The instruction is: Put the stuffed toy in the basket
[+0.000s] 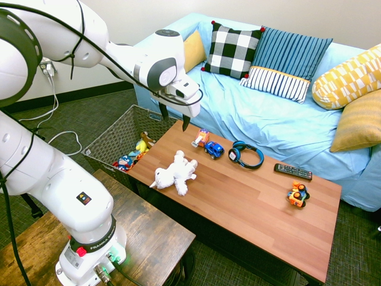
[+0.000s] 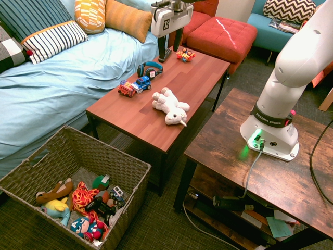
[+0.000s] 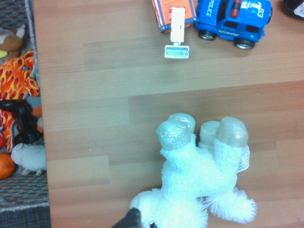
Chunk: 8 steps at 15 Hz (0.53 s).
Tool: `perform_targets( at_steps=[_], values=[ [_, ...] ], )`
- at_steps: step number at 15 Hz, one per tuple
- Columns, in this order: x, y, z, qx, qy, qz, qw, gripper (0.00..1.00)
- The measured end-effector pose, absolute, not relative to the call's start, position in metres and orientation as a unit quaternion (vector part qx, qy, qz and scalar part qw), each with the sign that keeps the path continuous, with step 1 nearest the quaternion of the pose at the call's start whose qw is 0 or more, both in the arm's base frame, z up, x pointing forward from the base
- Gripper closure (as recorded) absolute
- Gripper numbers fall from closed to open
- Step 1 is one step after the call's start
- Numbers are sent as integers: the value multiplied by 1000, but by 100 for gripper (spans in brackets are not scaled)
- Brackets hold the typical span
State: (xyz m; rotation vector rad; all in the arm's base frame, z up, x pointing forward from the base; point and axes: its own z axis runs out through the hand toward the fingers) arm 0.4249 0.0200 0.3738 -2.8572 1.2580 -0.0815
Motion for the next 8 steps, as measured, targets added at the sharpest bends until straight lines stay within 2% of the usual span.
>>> perform_targets(
  at_steps=[4, 8],
  values=[
    [426, 27, 360, -912, 411, -17, 4, 0],
    [424, 45, 307, -891, 454, 3, -5, 0]
  ],
)
